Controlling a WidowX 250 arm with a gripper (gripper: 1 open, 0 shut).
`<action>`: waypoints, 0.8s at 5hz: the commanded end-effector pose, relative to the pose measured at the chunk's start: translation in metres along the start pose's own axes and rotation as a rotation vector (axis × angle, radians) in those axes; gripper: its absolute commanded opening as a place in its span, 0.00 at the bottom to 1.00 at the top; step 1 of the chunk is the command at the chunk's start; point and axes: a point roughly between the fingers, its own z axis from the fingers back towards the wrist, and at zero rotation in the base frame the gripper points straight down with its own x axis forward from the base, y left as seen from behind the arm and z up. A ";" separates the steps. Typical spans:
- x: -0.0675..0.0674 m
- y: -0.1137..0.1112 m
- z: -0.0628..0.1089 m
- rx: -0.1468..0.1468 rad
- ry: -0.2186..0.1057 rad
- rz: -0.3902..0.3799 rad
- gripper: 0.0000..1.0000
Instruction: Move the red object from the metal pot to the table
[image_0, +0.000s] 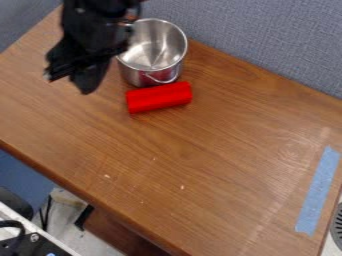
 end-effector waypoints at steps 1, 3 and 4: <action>-0.003 -0.022 0.021 -0.039 -0.076 -0.211 0.00; 0.071 0.016 0.001 0.060 0.034 0.014 0.00; 0.037 -0.012 0.038 0.093 0.085 0.150 0.00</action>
